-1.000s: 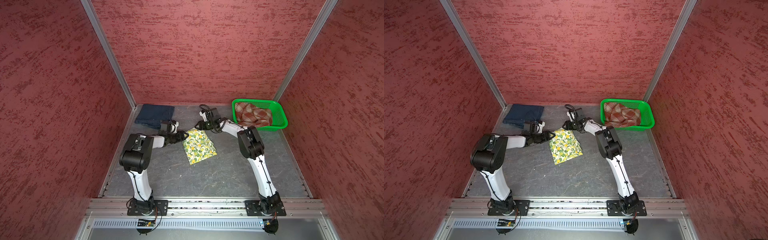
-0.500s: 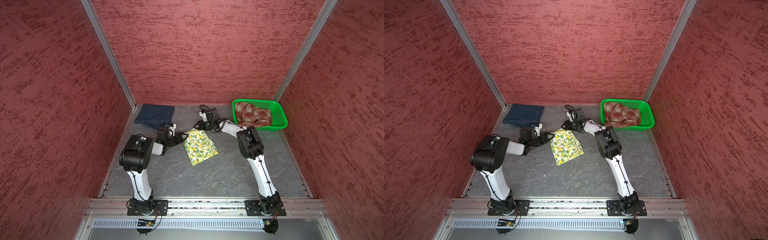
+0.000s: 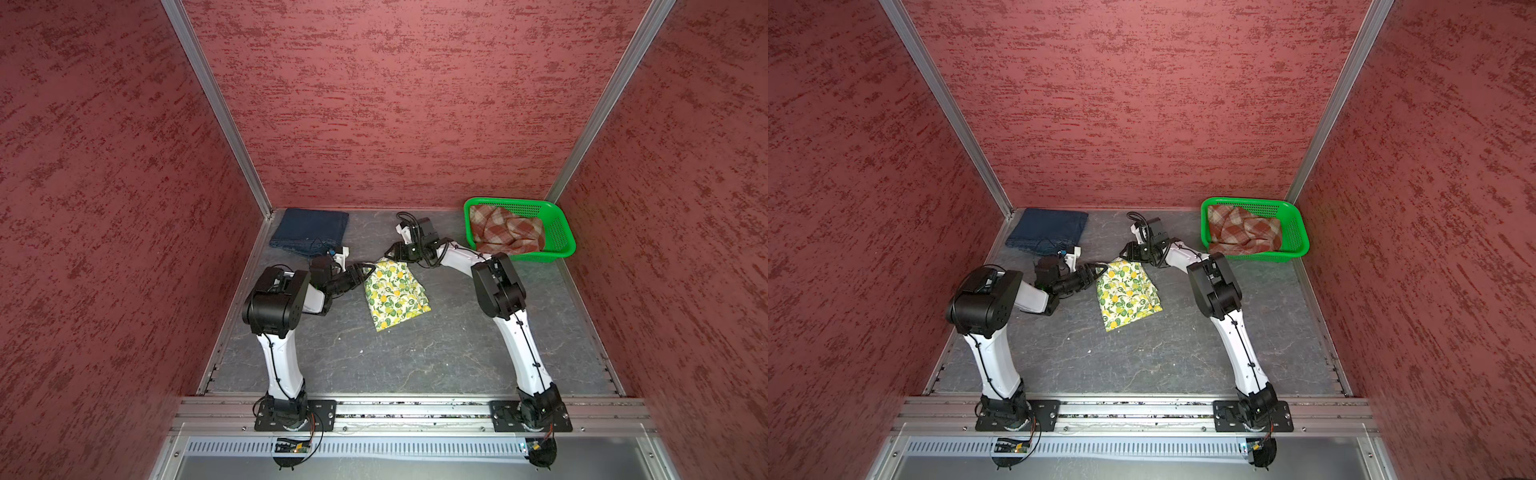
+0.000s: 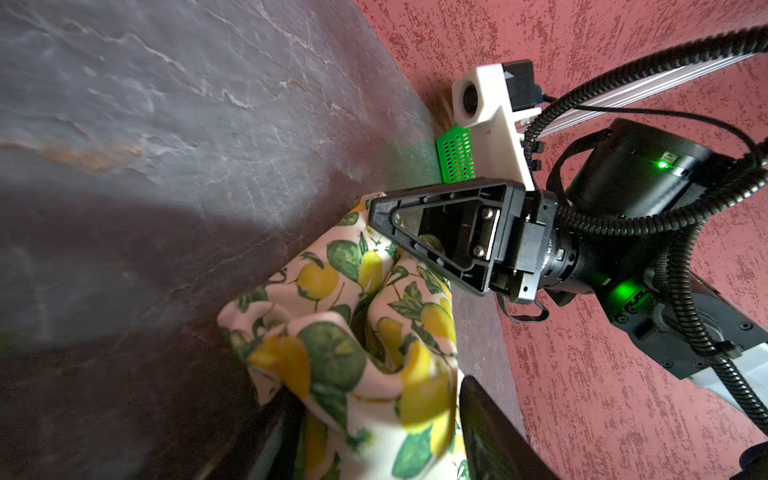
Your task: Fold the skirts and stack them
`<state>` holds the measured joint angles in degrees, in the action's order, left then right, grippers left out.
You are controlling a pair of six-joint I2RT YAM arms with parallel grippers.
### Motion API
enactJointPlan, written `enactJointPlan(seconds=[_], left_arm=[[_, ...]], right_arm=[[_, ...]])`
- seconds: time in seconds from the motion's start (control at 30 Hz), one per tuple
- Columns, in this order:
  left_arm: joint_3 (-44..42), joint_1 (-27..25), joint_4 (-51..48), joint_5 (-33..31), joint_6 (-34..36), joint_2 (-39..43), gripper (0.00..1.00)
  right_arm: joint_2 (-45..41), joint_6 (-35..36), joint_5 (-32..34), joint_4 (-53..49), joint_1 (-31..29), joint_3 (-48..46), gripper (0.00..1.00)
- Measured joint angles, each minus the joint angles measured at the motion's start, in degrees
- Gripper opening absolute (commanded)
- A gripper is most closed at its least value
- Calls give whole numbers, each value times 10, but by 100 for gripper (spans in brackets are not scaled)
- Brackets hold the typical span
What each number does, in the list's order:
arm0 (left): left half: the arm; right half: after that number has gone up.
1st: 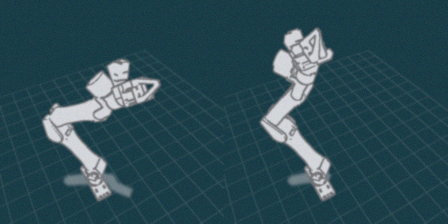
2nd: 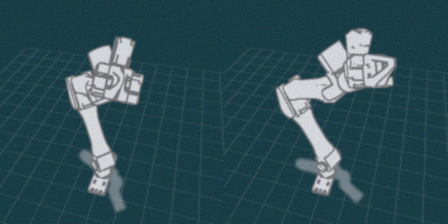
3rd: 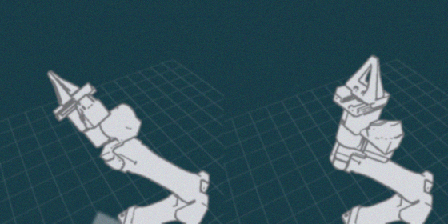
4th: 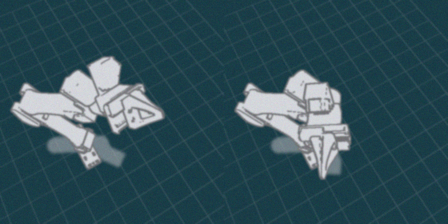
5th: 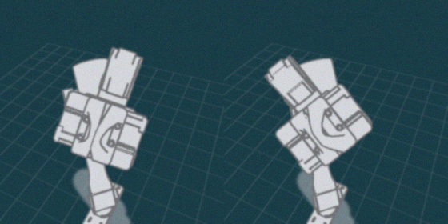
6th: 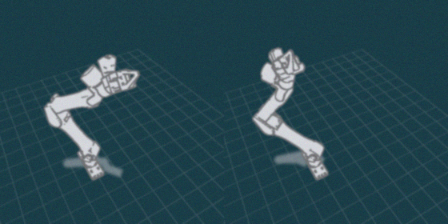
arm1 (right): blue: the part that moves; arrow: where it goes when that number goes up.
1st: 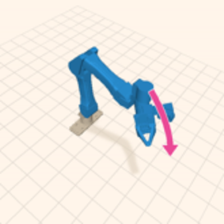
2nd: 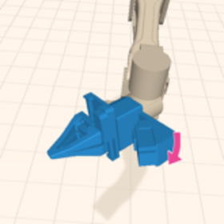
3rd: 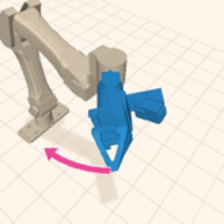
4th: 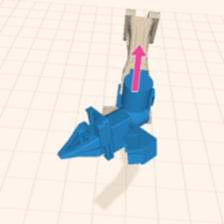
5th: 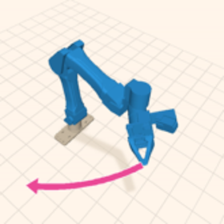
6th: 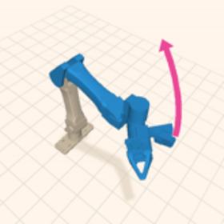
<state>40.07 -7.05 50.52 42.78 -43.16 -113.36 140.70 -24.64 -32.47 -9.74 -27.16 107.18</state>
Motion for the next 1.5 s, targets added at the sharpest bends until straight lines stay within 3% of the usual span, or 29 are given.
enactJointPlan(seconds=[0.2,0.33,0.53,0.73,0.9,1.07,1.5], left_arm=[[0,7,3,8,1,0,36],[0,10,15,7,0,0,0],[17,10,31,-2,-1,1,0],[52,-5,5,-66,7,26,0],[122,-27,-32,-143,16,39,0],[209,-33,-71,-205,17,31,0],[449,55,-124,-230,4,-131,0]], right_arm=[[0,0,0,1,-2,0,49],[0,-6,0,2,-2,0,54],[-24,-24,21,36,-2,-40,73],[-152,-48,96,53,18,-192,90],[-291,-49,177,68,46,-287,92],[-386,-47,212,110,48,-335,93],[-432,-37,218,149,39,-426,92]])
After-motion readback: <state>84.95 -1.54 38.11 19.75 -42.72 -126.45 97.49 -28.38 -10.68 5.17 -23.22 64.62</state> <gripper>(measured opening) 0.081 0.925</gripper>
